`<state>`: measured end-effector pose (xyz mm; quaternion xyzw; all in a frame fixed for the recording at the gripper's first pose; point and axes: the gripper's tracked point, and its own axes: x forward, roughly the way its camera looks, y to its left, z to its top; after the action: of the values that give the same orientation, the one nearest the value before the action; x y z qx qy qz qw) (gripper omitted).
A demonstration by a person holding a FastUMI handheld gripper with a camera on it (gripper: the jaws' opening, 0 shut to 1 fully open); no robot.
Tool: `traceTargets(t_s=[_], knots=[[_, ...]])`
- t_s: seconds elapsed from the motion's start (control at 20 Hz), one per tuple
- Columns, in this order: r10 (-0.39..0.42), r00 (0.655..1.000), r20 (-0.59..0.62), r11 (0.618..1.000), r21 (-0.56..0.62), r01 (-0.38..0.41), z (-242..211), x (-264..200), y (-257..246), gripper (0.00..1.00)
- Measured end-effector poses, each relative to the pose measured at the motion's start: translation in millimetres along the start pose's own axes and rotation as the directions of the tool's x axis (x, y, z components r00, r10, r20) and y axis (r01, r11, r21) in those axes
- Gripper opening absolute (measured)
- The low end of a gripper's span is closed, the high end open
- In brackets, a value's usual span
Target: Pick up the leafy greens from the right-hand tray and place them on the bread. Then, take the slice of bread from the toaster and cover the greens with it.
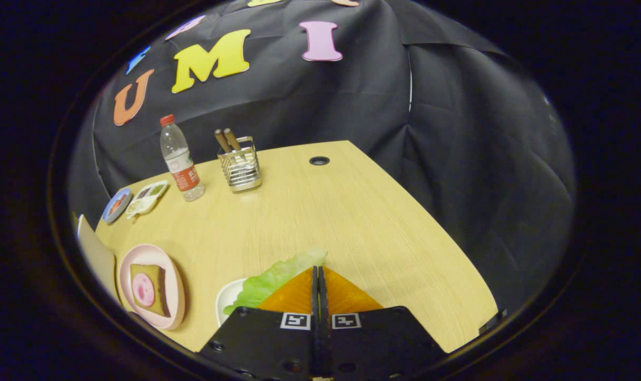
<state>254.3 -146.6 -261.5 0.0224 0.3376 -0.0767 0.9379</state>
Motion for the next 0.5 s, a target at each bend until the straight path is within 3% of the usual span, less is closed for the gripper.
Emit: traceTargets(t_s=[0.5], knots=[[0.07, 0.992, 0.103, 0.996, -0.056, -0.065, 33.2, -84.6, 45.1, 0.0]])
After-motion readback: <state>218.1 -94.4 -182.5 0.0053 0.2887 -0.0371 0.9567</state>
